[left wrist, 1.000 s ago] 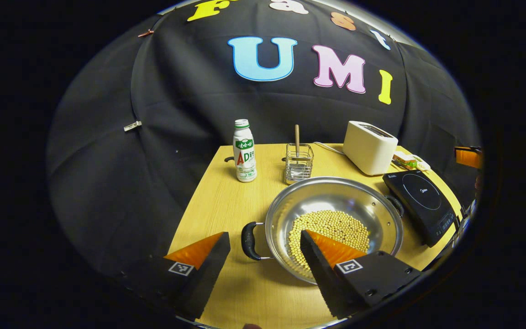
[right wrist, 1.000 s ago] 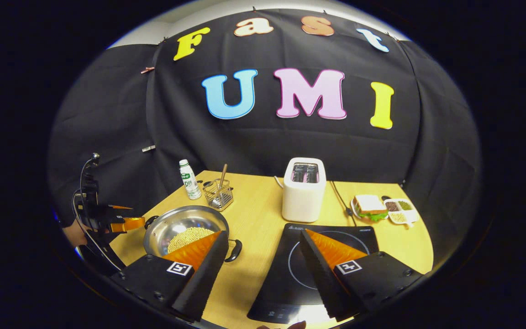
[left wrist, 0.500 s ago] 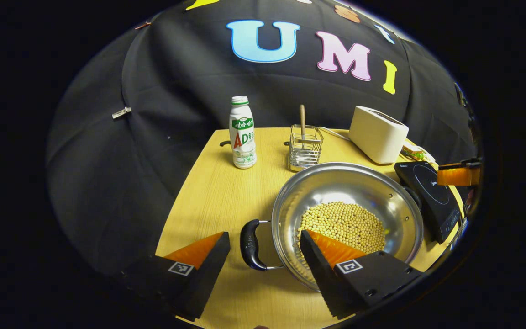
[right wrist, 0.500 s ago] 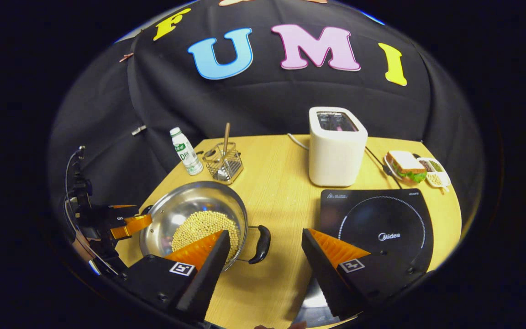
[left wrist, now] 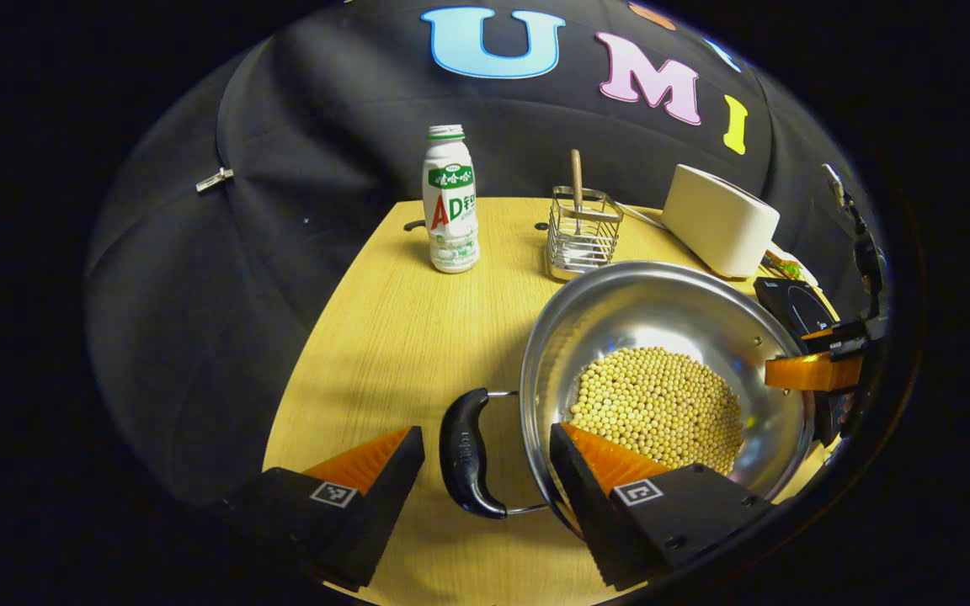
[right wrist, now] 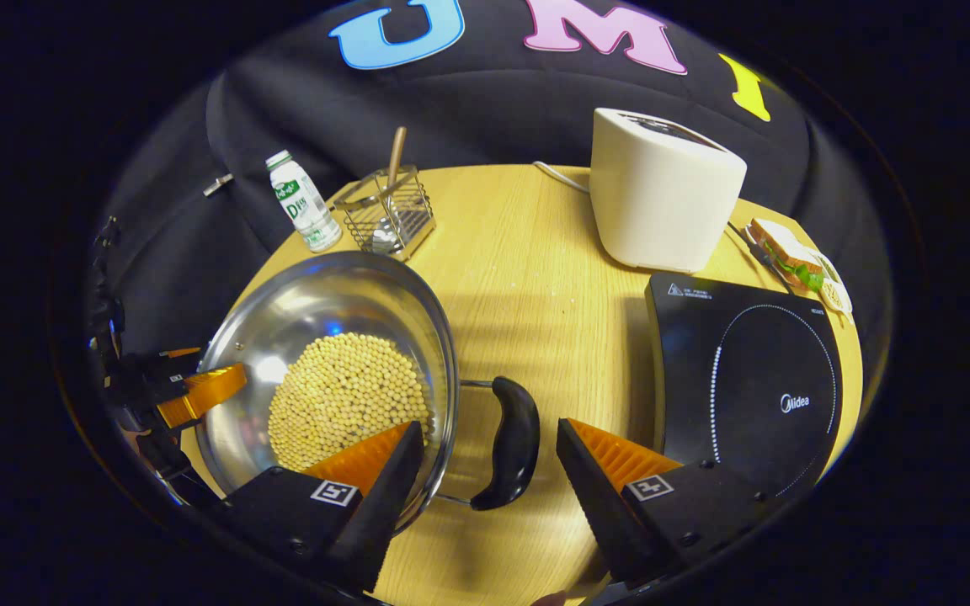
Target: First push the handle of the pot to place it horizontally, then grasp the pot with both hands and set it on the induction cooktop.
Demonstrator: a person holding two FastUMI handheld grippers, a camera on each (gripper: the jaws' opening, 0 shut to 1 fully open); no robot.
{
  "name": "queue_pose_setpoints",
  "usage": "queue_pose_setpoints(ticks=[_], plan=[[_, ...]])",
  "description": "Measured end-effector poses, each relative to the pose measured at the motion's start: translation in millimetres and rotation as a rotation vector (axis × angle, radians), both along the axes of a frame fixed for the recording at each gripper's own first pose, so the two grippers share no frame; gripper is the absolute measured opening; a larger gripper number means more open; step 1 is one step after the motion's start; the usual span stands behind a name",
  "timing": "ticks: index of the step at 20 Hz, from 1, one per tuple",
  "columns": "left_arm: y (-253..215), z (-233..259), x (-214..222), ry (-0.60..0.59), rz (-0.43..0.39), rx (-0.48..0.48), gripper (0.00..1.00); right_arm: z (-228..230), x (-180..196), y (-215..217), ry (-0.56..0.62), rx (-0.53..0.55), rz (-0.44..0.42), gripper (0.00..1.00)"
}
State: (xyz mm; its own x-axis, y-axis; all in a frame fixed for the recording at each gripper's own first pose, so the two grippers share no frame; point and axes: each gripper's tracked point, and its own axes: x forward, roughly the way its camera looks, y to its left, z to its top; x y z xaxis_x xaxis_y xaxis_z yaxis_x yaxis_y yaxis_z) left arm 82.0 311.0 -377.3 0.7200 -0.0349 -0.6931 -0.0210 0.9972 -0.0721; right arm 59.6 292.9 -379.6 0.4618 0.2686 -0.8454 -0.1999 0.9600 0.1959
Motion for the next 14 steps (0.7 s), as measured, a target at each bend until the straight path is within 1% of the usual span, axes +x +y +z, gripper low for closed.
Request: queue_pose_setpoints(ticks=[1,2,3,4,5,6,9,11,12,14], plan=[[-3.5,-1.3,1.7,-0.005,-0.007,-0.012,0.92,-4.8,0.1,-2.4,0.012,-0.007,-0.011,0.99],[-6.3,-2.1,4.1,-0.005,-0.012,-0.022,0.87,-6.3,0.7,-0.1,0.025,0.012,-0.02,0.97],[-7.5,-4.0,4.4,-0.002,-0.009,-0.025,0.8,-7.5,1.8,6.0,0.039,0.032,-0.03,0.92],[-6.8,-4.4,4.6,0.003,-0.005,-0.024,0.75,-8.7,3.7,9.5,0.049,0.031,-0.04,0.81],[-7.3,-5.1,3.3,0.01,-0.003,-0.026,0.71,-8.2,2.8,6.3,0.052,0.023,-0.037,0.75],[-6.6,-5.1,3.9,0.014,0.001,-0.024,0.7,-7.3,3.7,6.6,0.053,0.021,-0.034,0.69],[-7.5,-4.4,4.9,0.03,0.014,-0.02,0.63,-7.5,2.8,6.1,0.052,0.011,-0.028,0.63],[-8.4,-4.6,5.2,0.033,0.023,-0.032,0.6,-5.6,2.3,4.1,0.043,0.004,-0.014,0.63],[-9.8,-4.7,4.5,0.034,0.026,-0.04,0.6,-5.0,1.8,2.6,0.04,0.006,-0.028,0.61],[-11.7,-3.5,6.6,0.026,0.03,-0.045,0.59,2.4,6.0,-1.1,0.021,0.005,-0.022,0.59]])
